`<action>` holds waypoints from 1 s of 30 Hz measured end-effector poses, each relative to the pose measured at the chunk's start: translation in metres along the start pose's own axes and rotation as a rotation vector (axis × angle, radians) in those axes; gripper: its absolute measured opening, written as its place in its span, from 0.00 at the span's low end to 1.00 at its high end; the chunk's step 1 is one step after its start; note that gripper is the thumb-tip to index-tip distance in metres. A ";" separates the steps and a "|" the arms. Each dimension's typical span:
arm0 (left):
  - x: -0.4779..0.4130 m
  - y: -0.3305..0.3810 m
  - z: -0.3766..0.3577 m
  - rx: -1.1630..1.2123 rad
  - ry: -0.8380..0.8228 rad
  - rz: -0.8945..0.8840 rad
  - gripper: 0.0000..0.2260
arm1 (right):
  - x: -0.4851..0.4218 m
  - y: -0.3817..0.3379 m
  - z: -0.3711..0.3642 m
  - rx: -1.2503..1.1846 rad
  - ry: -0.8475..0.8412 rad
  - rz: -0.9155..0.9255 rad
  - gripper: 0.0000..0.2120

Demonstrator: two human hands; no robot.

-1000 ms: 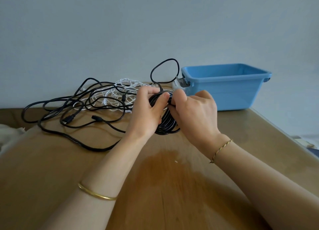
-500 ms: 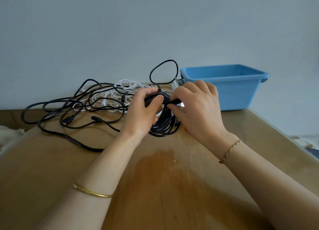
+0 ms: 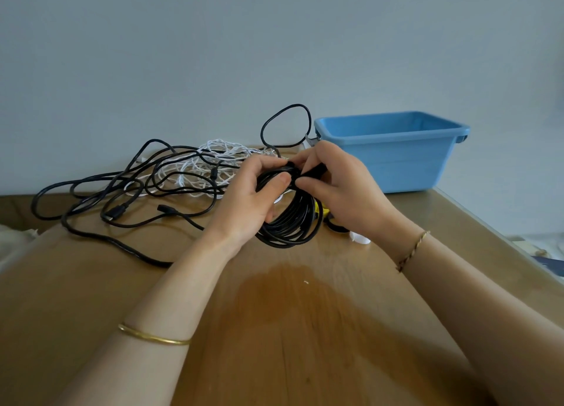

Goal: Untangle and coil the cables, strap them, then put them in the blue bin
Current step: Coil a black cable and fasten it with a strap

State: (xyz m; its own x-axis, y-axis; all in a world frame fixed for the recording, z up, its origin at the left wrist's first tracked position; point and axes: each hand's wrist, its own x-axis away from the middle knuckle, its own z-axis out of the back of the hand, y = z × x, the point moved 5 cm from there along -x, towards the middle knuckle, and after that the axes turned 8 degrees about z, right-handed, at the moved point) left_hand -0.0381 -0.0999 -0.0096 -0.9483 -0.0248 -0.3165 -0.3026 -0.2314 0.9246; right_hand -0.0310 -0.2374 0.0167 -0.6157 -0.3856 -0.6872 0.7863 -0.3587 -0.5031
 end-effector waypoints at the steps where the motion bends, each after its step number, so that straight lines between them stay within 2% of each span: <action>1: 0.000 -0.001 0.000 -0.006 -0.001 0.002 0.07 | 0.000 0.000 0.000 0.006 0.007 0.003 0.06; 12: 0.001 0.000 -0.004 -0.019 -0.041 -0.011 0.11 | 0.000 -0.005 -0.006 0.119 0.022 0.068 0.08; 17: 0.001 0.000 -0.004 -0.047 -0.023 -0.032 0.08 | -0.002 -0.004 -0.006 0.149 0.020 0.046 0.10; 24: 0.002 0.003 -0.004 -0.063 -0.021 -0.096 0.10 | -0.009 0.006 0.007 0.035 0.067 -0.058 0.04; 30: 0.002 -0.001 -0.005 -0.120 -0.040 -0.110 0.09 | -0.014 0.013 0.013 -0.083 -0.038 -0.118 0.05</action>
State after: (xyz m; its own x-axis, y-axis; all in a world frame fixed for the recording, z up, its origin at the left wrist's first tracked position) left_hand -0.0391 -0.1042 -0.0119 -0.9139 0.0451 -0.4033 -0.3932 -0.3447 0.8524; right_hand -0.0125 -0.2473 0.0266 -0.7045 -0.3769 -0.6013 0.7088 -0.3324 -0.6222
